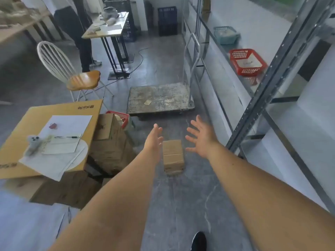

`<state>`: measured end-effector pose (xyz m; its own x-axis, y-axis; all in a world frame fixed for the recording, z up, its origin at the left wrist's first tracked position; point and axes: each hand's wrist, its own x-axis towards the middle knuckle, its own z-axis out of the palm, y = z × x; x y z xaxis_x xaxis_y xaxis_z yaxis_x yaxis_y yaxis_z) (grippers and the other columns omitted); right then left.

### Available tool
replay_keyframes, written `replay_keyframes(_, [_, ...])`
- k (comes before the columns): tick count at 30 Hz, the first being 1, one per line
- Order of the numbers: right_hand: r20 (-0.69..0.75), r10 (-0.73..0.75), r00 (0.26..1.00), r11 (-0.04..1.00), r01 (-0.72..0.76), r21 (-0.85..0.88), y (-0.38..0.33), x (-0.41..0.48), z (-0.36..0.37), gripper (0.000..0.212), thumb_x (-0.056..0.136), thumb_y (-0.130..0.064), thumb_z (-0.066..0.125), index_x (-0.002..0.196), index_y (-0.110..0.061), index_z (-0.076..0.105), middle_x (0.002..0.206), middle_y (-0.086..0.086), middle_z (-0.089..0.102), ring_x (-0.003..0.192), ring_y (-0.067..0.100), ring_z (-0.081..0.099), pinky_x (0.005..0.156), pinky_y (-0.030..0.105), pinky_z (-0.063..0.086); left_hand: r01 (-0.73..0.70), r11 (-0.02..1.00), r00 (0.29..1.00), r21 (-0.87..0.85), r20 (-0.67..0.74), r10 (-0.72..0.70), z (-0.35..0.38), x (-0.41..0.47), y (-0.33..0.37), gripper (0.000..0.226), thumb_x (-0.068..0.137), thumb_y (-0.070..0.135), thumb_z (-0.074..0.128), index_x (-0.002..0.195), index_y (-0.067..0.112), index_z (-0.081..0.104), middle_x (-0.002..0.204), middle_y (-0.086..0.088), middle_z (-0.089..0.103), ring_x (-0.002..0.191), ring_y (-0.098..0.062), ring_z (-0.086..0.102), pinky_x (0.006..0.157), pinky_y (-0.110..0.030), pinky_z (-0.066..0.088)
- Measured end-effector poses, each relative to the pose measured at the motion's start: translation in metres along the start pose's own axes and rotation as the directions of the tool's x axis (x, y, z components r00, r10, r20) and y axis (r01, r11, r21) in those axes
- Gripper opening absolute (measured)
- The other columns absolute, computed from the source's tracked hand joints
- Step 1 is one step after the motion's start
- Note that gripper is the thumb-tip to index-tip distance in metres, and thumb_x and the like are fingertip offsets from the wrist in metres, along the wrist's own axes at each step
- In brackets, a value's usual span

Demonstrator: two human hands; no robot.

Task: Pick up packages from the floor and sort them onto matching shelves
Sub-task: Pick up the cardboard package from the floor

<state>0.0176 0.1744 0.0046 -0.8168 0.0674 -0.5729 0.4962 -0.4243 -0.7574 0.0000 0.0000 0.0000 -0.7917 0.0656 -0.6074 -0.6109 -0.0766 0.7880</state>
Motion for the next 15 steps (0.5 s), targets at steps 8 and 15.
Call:
replay_keyframes(8, [-0.02,0.153,0.988,0.987,-0.154,-0.035,0.008,0.06,-0.032,0.071,0.104,-0.069,0.049,0.164,-0.031,0.045,0.173,0.004,0.042,0.159,0.033,0.039,0.125,0.071,0.028,0.107,0.992,0.991,-0.064,-0.073,-0.112,0.03,0.042,-0.012,0.065,0.109,0.063,0.034,0.163,0.027,0.043,0.172,-0.01,0.035,0.162,-0.032,0.025,0.129,-0.053,0.018])
replay_keyframes(15, [-0.06,0.243,0.968,0.969,-0.244,-0.019,0.028,0.104,-0.034,0.071,0.104,-0.067,0.052,0.162,-0.027,0.048,0.171,0.006,0.045,0.156,0.034,0.043,0.122,0.07,0.034,0.189,0.975,0.976,-0.113,-0.09,-0.2,0.032,0.076,-0.022,0.064,0.112,0.057,0.033,0.164,0.021,0.039,0.172,-0.011,0.035,0.162,-0.031,0.026,0.125,-0.052,0.025])
